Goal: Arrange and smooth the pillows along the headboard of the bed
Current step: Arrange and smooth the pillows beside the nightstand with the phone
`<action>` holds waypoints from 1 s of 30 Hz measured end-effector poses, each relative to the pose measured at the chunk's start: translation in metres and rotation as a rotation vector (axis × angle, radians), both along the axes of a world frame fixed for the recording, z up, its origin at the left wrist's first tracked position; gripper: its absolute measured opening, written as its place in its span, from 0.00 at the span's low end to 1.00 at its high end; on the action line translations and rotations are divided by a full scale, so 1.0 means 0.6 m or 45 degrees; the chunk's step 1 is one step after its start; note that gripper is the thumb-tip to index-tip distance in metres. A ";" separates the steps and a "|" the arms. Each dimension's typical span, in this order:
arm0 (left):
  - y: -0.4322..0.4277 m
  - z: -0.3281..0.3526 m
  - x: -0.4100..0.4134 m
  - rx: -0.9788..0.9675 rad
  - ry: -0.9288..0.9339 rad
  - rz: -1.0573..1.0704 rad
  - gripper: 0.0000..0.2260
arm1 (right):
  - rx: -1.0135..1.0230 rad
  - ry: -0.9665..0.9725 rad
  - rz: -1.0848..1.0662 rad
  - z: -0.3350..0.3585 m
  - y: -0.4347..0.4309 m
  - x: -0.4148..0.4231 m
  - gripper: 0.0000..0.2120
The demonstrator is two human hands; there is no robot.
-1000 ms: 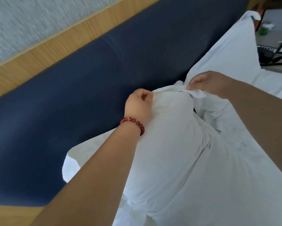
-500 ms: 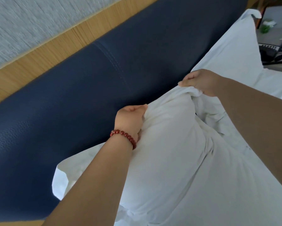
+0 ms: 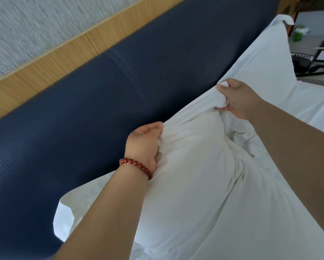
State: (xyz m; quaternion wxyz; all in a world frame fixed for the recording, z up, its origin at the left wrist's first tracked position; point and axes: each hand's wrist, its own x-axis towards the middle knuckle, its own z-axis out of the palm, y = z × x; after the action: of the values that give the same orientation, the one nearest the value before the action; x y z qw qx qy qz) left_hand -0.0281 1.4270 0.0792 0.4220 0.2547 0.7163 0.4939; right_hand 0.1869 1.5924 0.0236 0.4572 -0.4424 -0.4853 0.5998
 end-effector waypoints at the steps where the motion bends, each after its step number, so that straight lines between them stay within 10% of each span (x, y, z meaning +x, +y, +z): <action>1: -0.001 0.003 0.003 0.022 0.126 -0.001 0.04 | 0.033 -0.137 -0.075 0.006 0.004 -0.010 0.08; 7: 0.000 -0.003 0.001 0.133 0.750 -0.197 0.11 | 0.074 -0.720 -0.062 0.001 0.032 -0.033 0.14; 14: -0.069 -0.033 0.013 0.489 1.510 -0.437 0.16 | 0.204 -0.457 -0.388 -0.024 -0.014 -0.040 0.20; 17: -0.096 -0.065 0.024 0.209 1.802 -0.641 0.25 | 0.562 -0.467 -0.466 -0.041 -0.076 -0.053 0.17; 24: -0.114 -0.079 0.019 -0.197 1.923 -0.826 0.30 | 0.186 -0.582 -0.108 -0.134 -0.162 -0.049 0.24; 30: -0.146 -0.083 0.009 0.078 2.092 -0.571 0.26 | 0.738 -0.796 -0.332 -0.067 -0.211 -0.085 0.25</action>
State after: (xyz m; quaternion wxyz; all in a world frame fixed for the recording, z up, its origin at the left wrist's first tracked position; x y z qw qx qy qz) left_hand -0.0230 1.3397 0.0292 -0.1508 0.6794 0.7141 0.0761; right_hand 0.1360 1.4661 -0.0164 0.4655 -0.5135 -0.6885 0.2137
